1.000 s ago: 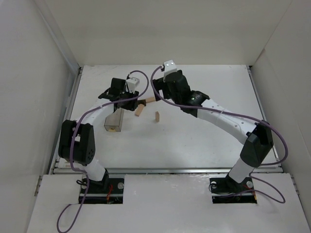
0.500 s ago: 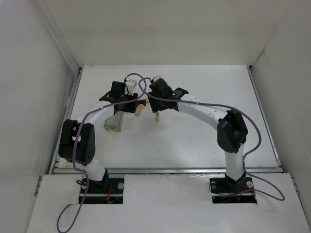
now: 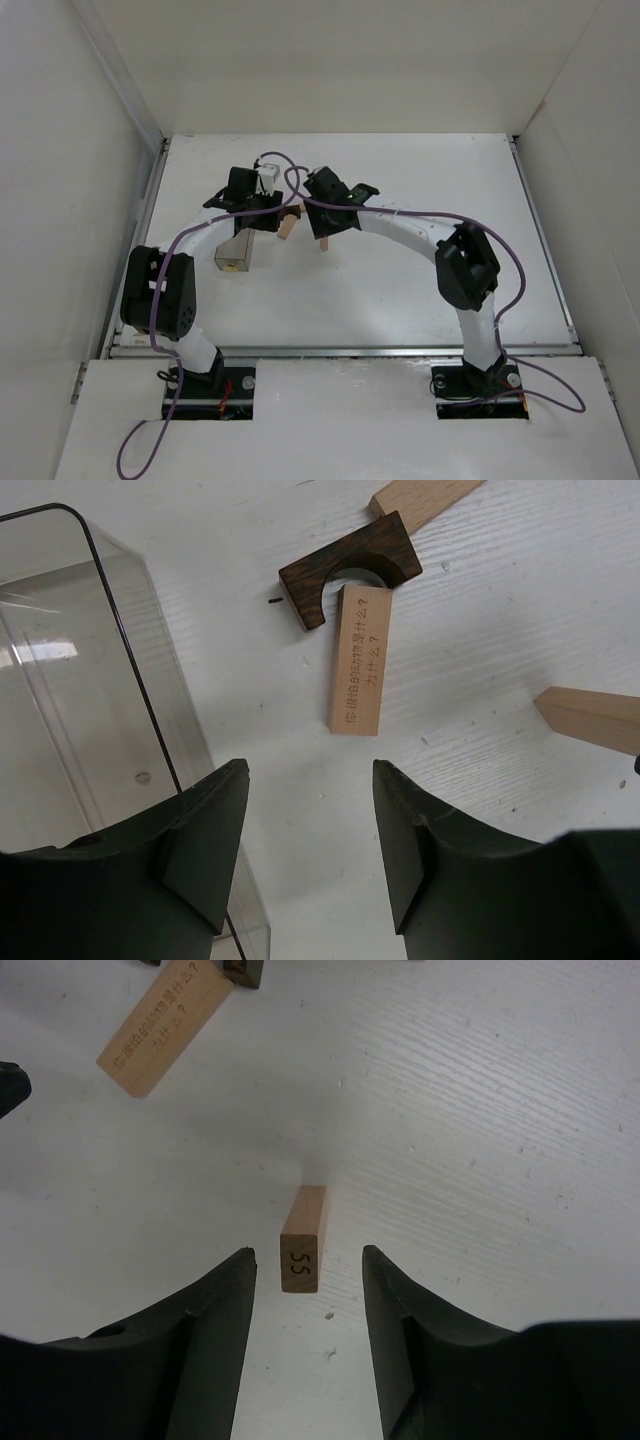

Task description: Build the wood block tower

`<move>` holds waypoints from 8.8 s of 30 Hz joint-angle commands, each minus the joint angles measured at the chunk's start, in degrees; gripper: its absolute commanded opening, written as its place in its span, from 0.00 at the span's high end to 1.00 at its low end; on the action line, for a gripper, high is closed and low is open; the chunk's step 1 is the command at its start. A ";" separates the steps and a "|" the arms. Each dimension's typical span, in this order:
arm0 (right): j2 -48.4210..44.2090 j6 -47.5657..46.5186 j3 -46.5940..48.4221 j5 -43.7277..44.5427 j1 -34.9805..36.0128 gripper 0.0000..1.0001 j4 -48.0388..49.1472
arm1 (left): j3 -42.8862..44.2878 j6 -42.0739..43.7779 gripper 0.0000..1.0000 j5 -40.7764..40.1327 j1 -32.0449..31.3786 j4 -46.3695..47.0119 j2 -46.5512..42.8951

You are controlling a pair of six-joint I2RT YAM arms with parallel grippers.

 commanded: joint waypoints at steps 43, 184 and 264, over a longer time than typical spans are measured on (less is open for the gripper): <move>-2.12 17.30 -4.92 6.69 -2.76 0.54 -4.29 | 0.20 1.02 0.43 1.90 -0.05 0.53 0.70; -25.50 5.70 -23.54 13.11 -6.19 1.00 6.15 | 14.18 3.31 0.00 -10.39 -8.57 -11.33 -6.51; -11.08 13.78 -18.45 11.00 -3.29 0.60 5.90 | 11.37 -1.71 0.03 -19.45 -8.57 -10.28 -8.09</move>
